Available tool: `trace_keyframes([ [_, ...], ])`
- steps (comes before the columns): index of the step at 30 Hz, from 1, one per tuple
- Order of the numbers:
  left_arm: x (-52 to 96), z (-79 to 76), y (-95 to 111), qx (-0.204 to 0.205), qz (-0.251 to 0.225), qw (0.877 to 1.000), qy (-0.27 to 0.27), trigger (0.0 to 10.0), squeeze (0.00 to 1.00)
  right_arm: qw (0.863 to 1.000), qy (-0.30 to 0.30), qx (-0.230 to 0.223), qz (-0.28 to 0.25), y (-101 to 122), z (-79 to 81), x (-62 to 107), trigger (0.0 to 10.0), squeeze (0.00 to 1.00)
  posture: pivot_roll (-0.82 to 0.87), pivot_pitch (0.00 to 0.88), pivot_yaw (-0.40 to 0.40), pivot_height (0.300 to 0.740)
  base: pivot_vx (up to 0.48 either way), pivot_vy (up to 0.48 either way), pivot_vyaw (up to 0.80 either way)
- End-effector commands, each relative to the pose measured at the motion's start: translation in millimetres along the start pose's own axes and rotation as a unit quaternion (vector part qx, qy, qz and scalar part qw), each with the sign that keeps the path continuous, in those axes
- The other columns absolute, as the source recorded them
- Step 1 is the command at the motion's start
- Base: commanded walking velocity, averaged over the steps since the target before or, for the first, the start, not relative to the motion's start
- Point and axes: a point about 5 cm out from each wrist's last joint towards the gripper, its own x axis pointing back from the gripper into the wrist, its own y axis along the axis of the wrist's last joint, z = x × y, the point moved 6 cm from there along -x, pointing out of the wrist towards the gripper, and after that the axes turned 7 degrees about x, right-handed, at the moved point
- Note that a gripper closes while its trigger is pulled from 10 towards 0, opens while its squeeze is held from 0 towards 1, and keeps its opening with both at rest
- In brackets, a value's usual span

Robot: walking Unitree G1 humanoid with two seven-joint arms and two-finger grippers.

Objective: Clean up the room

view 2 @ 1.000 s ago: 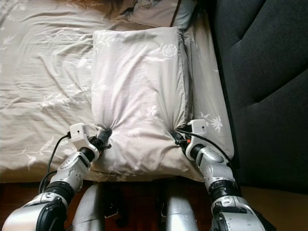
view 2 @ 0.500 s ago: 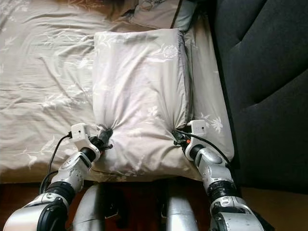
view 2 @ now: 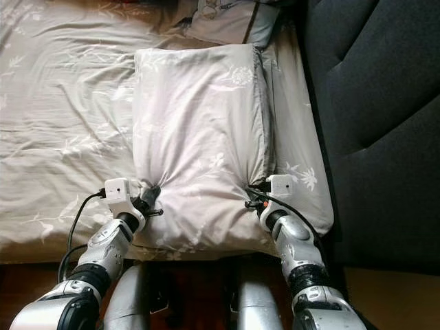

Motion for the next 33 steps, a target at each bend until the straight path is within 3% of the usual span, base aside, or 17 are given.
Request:
trace_keyframes([
  [1, 14.5, 12.1, -40.8, 0.002, 0.063, 0.998, 0.023, 10.0, 0.00, 0.997, -0.001, -0.028, 0.068, -47.9, 4.6, 10.6, 10.0, 0.00, -0.17, 0.323, -0.053, 0.652, 0.000, 0.000, 0.00],
  [7, 9.4, 20.2, -26.1, 0.000, 0.044, 0.998, 0.052, 10.0, 0.00, 0.997, -0.031, -0.034, 0.057, -41.1, -7.6, 9.9, 10.0, 0.00, -0.17, 0.283, -0.048, 0.692, 0.000, 0.000, 0.00],
  [15, 5.1, 18.9, -16.3, -0.003, 0.031, 0.998, 0.056, 10.0, 0.00, 0.998, -0.030, -0.033, 0.052, -41.5, -4.1, 9.0, 10.0, 0.00, -0.15, 0.233, -0.047, 0.740, 0.000, 0.000, 0.00],
  [27, 8.6, 22.6, -19.1, -0.005, 0.026, 0.998, 0.061, 10.0, 0.00, 0.998, -0.035, -0.017, 0.046, -43.5, -3.4, 10.1, 10.0, 0.00, -0.15, 0.158, -0.055, 0.740, 0.000, 0.000, 0.00],
  [33, 13.8, 29.8, -20.4, -0.009, 0.024, 0.998, 0.063, 10.0, 0.00, 0.997, -0.064, -0.023, 0.024, -38.5, -14.1, 13.5, 10.0, 0.00, -0.15, 0.105, -0.061, 0.740, 0.000, 0.000, 0.00],
])
